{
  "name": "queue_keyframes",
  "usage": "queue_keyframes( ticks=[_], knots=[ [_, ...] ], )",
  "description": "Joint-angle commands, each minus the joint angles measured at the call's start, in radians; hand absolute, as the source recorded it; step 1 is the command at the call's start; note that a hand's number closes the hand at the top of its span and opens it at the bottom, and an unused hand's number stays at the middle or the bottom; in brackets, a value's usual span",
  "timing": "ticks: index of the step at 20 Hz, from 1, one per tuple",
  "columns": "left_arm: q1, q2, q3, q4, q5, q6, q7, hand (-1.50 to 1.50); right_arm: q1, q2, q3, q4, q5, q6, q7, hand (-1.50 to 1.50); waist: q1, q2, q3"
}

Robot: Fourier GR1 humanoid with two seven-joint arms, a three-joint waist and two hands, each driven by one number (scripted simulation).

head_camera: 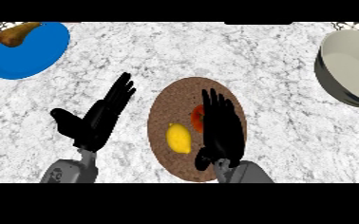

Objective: Pick the tomato from the placemat and place it in the bowl

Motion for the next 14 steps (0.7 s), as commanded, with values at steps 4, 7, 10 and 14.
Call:
queue_keyframes(
  ticks=[4, 7, 10, 14],
  knots=[
    [0.013, -0.059, -0.008, 0.009, -0.047, 0.01, 0.007, 0.0, -0.024, 0.005, -0.065, 0.174, 0.026, -0.113, -0.088, -1.5, 0.0, 0.001, 0.0],
    [-0.005, -0.009, 0.063, 0.005, -0.014, -0.054, 0.024, 0.0, -0.126, 0.005, -0.065, 0.099, -0.043, -0.042, 0.035, -1.5, 0.002, 0.001, 0.0],
    [-0.019, -0.038, 0.064, -0.023, -0.03, -0.035, 0.061, 0.0, 0.039, 0.005, 0.01, 0.131, 0.04, -0.168, -0.048, -1.5, -0.002, 0.0, 0.0],
    [-0.088, -0.07, 0.087, 0.125, -0.063, -0.053, -0.004, 0.0, -0.013, 0.005, -0.001, 0.186, 0.013, -0.198, -0.046, -1.5, -0.003, 0.001, 0.0]
  ],
)
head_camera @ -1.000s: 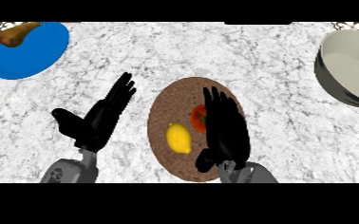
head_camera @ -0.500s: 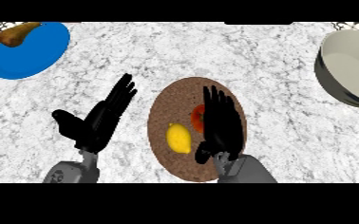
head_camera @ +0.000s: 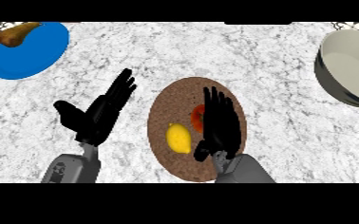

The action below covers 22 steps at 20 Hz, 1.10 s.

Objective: Pick the tomato from the placemat and place it in the bowl

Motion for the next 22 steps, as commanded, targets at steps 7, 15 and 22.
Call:
queue_keyframes(
  ticks=[7, 15, 22],
  knots=[
    [0.023, -0.024, 0.01, -0.059, -0.016, -0.02, 0.049, 0.0, 0.03, 0.002, -0.001, 0.087, 0.04, -0.149, -0.136, 1.5, 0.0, 0.0, 0.0],
    [0.01, -0.042, 0.034, -0.012, -0.046, -0.041, -0.006, 0.0, -0.124, 0.001, 0.043, 0.23, -0.024, -0.183, -0.117, 1.5, 0.004, 0.001, 0.0],
    [0.03, -0.06, 0.022, -0.063, -0.069, -0.029, 0.037, 0.0, -0.097, 0.001, 0.028, 0.165, 0.079, -0.151, -0.137, 1.5, 0.001, -0.001, 0.0]
  ],
)
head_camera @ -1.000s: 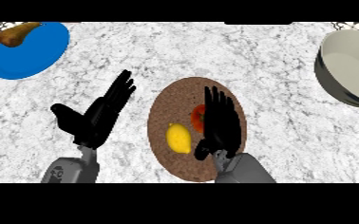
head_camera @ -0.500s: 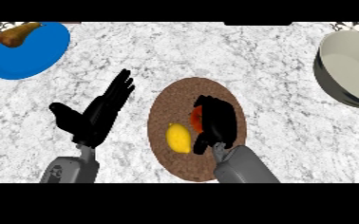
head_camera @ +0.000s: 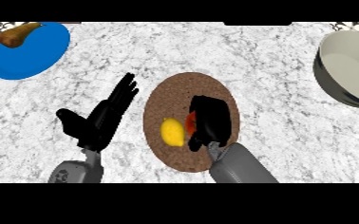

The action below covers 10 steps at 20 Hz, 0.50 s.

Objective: Pick the tomato from the placemat and place it in the bowl

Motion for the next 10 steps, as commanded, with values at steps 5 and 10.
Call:
queue_keyframes(
  ticks=[5, 10],
  knots=[
    [-0.011, 0.027, 0.05, -0.024, 0.029, -0.017, 0.031, 0.0, 0.072, -0.226, -0.085, -0.108, -0.054, 0.137, -0.086, 1.5, -0.006, 0.006, 0.002],
    [-0.014, 0.037, 0.061, 0.018, 0.029, -0.04, -0.003, 0.0, 0.222, -0.457, -0.159, -0.309, -0.14, 0.3, -0.119, 1.5, -0.024, 0.004, 0.001]
  ],
)
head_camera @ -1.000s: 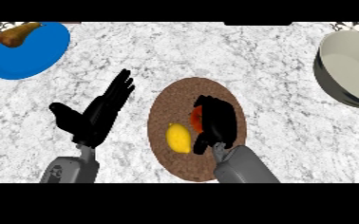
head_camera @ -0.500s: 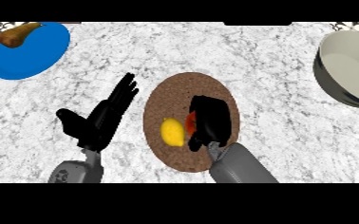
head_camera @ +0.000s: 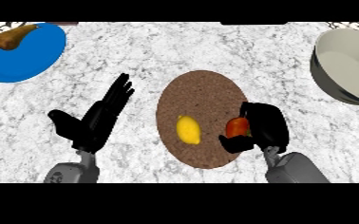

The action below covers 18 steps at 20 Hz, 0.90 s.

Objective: Pick the tomato from the placemat and place it in the bowl

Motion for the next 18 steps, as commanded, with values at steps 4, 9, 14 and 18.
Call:
queue_keyframes(
  ticks=[4, 9, 14, 18],
  knots=[
    [0.033, -0.006, -0.027, -0.057, -0.016, 0.009, 0.046, 0.0, 0.119, -0.241, -0.188, -0.325, -0.088, 0.155, -0.009, 1.5, -0.001, 0.002, 0.0],
    [0.021, -0.007, 0.008, -0.012, 0.001, -0.006, -0.008, 0.0, 0.134, -0.24, -0.267, -0.601, -0.124, 0.214, 0.084, 1.5, -0.004, 0.003, 0.0],
    [-0.017, 0.007, 0.018, -0.042, 0.007, -0.005, 0.049, 0.0, 0.006, -0.261, -0.385, -0.737, -0.154, 0.347, 0.203, 1.5, 0.009, 0.005, 0.0],
    [-0.015, -0.003, 0.008, -0.036, -0.008, -0.004, 0.05, 0.0, -0.01, -0.276, -0.511, -0.824, -0.236, 0.44, 0.23, 1.5, 0.012, 0.006, 0.0]
  ],
)
